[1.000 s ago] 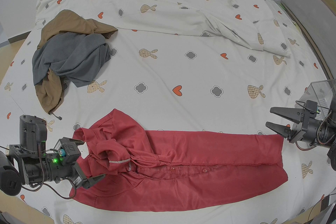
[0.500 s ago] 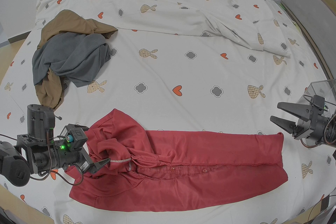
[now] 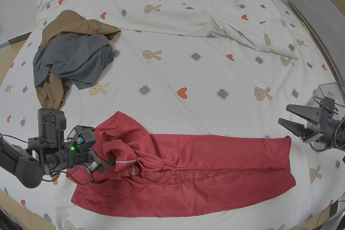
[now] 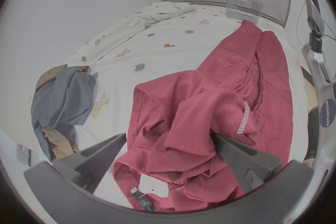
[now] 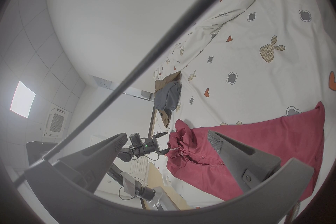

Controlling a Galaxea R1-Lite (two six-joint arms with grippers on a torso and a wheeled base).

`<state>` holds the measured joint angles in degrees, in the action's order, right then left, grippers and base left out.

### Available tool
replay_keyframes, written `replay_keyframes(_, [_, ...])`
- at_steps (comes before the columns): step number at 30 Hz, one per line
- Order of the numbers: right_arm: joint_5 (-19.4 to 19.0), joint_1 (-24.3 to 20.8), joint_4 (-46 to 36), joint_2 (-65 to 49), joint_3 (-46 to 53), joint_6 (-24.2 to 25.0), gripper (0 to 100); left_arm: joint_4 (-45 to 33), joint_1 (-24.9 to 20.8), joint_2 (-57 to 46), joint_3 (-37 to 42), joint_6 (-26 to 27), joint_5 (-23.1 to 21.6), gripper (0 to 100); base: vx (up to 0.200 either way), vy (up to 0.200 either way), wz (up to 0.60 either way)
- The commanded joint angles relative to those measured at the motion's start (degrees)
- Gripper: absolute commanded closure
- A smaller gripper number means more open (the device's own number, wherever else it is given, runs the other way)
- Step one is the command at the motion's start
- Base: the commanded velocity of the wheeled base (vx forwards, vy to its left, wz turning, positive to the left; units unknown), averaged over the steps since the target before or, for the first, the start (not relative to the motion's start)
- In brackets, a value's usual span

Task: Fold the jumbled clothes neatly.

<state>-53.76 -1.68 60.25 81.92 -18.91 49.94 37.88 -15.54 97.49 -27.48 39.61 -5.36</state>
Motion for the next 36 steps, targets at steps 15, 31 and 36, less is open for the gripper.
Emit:
replay_keyframes(15, [0.0,-0.8,0.0,0.1,0.2,0.0,0,0.3,1.3,0.2,0.7,1.0,0.2,0,0.000,0.000,0.00])
replay_keyframes(31, [-0.2,-0.9,0.0,0.3,0.3,0.0,0,7.5,1.5,2.5,1.3,0.9,1.6,100,0.000,0.000,0.00])
replay_keyframes(36, [-0.2,-0.9,0.0,0.4,0.3,0.0,0,6.8,1.5,-3.4,3.5,0.8,1.8,100,0.000,0.000,0.00])
